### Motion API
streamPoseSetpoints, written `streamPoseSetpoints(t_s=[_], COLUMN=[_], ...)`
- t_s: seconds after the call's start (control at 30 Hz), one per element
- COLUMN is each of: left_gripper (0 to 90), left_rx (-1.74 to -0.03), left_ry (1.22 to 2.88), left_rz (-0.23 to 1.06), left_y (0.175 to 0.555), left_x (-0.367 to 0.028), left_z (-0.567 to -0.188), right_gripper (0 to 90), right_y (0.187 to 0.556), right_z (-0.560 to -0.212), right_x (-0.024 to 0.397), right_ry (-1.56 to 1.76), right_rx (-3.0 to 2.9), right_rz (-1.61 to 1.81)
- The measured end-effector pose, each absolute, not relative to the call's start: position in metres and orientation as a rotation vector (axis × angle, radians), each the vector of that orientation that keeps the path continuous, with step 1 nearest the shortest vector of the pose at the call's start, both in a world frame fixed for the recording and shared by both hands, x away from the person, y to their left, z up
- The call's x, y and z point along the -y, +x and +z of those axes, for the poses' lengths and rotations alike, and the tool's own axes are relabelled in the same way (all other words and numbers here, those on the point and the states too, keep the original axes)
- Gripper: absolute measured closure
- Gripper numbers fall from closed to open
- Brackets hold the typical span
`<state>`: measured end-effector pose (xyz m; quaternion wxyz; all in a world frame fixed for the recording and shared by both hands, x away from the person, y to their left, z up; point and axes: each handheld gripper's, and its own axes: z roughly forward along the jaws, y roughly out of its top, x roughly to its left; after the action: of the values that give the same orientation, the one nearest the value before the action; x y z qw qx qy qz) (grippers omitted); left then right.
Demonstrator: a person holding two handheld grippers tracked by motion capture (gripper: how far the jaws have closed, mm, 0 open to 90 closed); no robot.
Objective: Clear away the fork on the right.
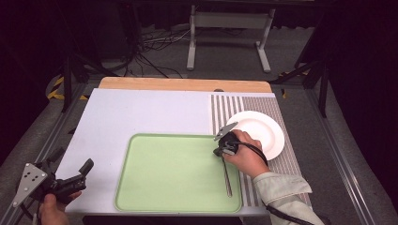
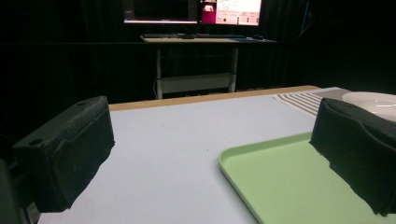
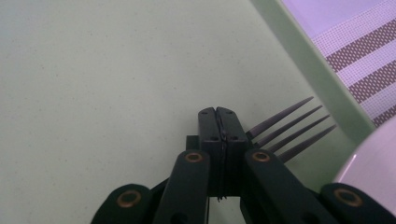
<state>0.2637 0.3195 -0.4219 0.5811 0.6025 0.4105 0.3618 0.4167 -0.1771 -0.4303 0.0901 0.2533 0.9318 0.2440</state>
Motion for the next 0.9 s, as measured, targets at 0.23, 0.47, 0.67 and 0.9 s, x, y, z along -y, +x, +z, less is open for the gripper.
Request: streamPoseSetpoints(t_s=[0.23, 0.47, 0.67, 0.9], left_gripper=[0.3, 0.3, 0.3, 0.3], left_rx=[-0.96, -0.96, -0.959, -0.961], left_ry=[1.407, 1.407, 1.408, 1.407], left_rz=[0.846, 0.847, 0.846, 0.843], left_y=[0.264, 0.264, 0.264, 0.264], left_x=[-0.319, -0.32, -0.319, -0.32], left_z=[-0.422, -0.422, -0.422, -0.422], right_gripper=[90.0, 90.0, 90.0, 81.8], right_y=[0.417, 0.418, 0.415, 0.409], right_z=[-0.43, -0.429, -0.428, -0.411], right_x=[0.181, 0.187, 0.188, 0.186], right_ry=[0.77, 0.805, 0.808, 0.766], right_rx=[-2.762, -2.75, -2.734, -2.696], right_rz=[0.716, 0.694, 0.723, 0.809])
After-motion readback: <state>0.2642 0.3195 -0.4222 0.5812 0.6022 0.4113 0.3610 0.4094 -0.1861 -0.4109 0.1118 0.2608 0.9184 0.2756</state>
